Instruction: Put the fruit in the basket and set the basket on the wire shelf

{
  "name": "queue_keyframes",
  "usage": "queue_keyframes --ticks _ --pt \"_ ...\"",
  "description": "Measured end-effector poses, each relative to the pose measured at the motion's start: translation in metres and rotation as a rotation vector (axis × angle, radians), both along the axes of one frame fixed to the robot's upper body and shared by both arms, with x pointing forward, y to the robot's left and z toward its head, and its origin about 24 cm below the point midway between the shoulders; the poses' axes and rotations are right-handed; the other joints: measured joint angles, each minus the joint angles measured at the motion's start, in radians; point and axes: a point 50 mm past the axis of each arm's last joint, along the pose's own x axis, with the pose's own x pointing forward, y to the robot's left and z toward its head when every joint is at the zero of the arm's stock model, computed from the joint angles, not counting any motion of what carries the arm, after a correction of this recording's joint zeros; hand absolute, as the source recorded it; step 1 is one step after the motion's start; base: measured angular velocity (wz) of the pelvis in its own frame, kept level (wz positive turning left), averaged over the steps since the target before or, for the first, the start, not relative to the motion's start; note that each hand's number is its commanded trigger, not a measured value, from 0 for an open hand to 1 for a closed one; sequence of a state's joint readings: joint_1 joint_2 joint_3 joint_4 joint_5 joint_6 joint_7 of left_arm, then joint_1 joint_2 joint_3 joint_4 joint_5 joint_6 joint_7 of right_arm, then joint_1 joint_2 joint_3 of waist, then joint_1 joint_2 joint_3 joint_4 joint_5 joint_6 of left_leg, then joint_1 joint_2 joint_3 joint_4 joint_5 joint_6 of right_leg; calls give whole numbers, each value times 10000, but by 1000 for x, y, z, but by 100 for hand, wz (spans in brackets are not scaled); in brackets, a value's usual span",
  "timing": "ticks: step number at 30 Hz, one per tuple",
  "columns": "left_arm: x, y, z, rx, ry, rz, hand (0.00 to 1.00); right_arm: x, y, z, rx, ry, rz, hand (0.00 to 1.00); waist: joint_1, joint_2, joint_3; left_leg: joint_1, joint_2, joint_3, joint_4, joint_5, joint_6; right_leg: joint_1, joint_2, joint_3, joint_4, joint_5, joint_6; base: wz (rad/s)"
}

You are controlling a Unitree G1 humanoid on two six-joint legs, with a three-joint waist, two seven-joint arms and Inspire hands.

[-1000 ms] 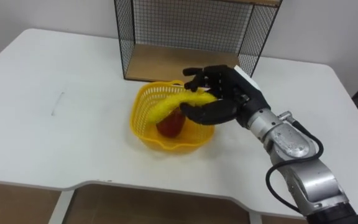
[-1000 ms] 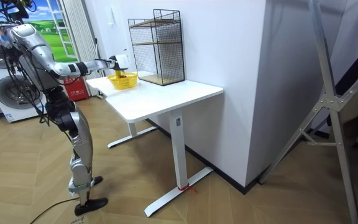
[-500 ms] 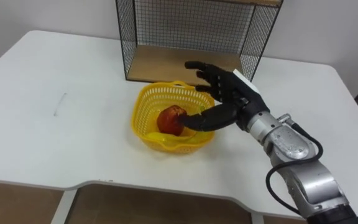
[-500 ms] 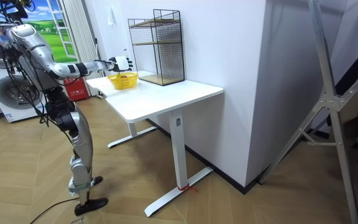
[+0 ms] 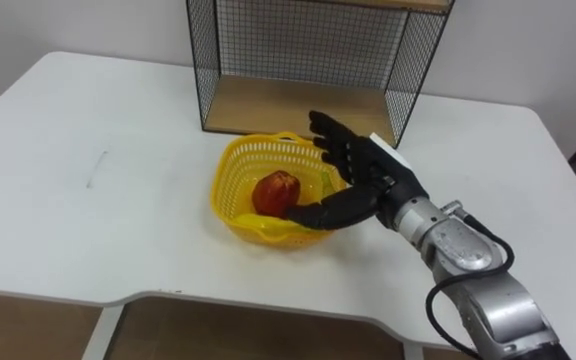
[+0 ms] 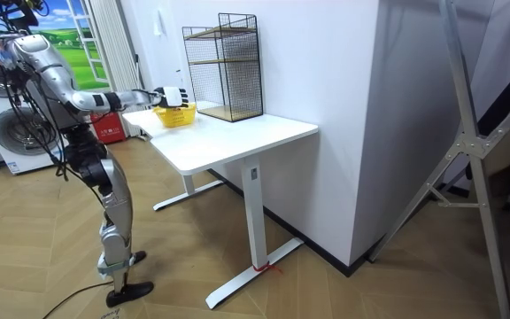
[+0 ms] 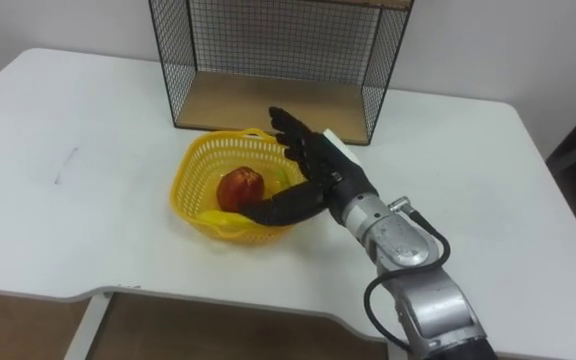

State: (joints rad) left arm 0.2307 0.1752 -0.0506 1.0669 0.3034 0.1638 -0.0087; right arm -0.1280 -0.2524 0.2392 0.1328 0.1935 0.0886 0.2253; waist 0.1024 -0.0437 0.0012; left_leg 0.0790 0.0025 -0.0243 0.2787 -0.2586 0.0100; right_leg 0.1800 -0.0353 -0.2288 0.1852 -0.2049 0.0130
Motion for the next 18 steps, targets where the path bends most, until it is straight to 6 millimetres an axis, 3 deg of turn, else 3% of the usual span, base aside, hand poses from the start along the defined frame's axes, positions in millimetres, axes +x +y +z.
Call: queue_keyframes --ticks 7,9,13,18 --pt "-7 3 0 -134 -125 1024 0 1 -13 2 871 66 -910 0 -204 151 -31 2 1 -3 31 1 -2 13 0 -16 -3 0 0 0" --pt "-14 2 0 -318 -240 1925 0 3 -22 5 1280 4 -1522 0 -434 171 -21 -37 -10 -86 123 -4 -2 78 -11 -157 -16 0 1 14" --pt "-21 5 0 -420 -391 3539 0 1 -40 7 1888 -233 -2795 0 -461 225 -32 -37 -4 -82 141 -5 -2 96 -10 -177 -51 -1 0 3" --pt "-31 15 3 540 -1119 6458 0 -17 -53 -3 2404 144 -3951 0 -457 508 -65 -28 -15 -37 136 6 9 84 -46 -177 -42 -1 0 0"
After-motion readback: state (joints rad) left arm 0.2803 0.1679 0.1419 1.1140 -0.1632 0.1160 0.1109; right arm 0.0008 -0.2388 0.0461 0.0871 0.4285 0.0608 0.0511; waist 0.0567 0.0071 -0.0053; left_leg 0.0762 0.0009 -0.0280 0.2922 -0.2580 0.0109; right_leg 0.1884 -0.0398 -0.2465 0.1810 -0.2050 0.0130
